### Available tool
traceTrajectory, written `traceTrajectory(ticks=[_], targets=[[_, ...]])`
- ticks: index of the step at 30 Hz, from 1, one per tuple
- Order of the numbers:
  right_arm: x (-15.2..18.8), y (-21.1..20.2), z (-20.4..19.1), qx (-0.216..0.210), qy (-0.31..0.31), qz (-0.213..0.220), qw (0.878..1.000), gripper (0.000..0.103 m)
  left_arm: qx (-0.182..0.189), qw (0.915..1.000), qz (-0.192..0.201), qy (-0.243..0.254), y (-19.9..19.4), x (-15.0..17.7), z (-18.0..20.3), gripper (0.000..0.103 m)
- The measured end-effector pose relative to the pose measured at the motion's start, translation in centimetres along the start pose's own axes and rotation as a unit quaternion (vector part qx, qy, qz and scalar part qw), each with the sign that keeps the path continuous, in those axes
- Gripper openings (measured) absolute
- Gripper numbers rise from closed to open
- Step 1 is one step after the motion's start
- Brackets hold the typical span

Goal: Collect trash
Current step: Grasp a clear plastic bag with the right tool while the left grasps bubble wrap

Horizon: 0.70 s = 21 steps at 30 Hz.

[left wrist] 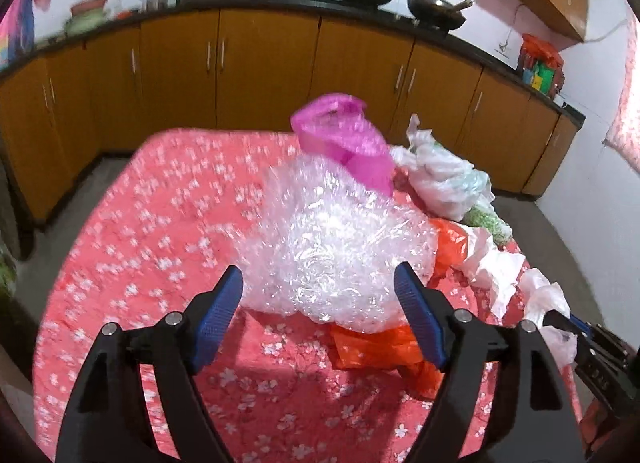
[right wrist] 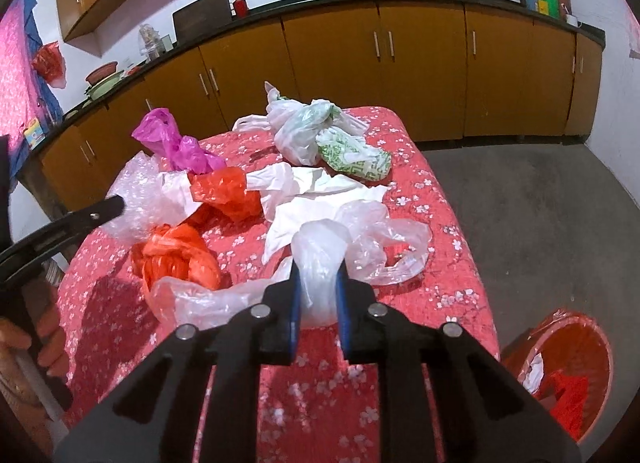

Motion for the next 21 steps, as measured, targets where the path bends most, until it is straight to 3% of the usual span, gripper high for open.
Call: traceTrajectory(ticks=[1, 3, 6, 15, 21], targets=[[-0.1, -0.1, 0.1, -0.001, 0.001, 0.002, 1.000, 0.016, 0.005, 1.0000, -0.004, -0.003, 0.1, 0.1, 0.0, 0.048], [-0.2, -0.2, 0.2, 0.000, 0.001, 0.004, 1.000, 0.016, 0.003, 1.0000, -0.008, -0.001, 0.2, 0.4, -0.3, 0.034], [-0.4, -0.6, 0.1, 0.001, -0.007, 0.011, 1.000, 0.016, -0.012, 0.9999, 0.008, 0.009, -0.5, 0.6, -1.0, 0.025], [-1.5, -2.4, -1.5, 0.006, -0.053, 0.042, 0.998, 0.016, -0.053, 0.9957, 0.076, 0.000, -4.9, -1.5, -4.7, 0.023], [-2.0, -3.5, -2.6, -0.009, -0.064, 0.060, 0.996, 0.016, -0.068, 0.9930, 0.096, 0.006, -6.3, -2.1, -5.0, 0.023]])
Point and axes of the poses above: each gripper's, at about its wrist camera, not at the fingertips, and y roughly the way its jaws point, z to its right, x to its underside, the point moved 10 cm from there along y, roughly the way its jaws point, and after that the axes turned 10 degrees about -x, right-handed, at the moved point
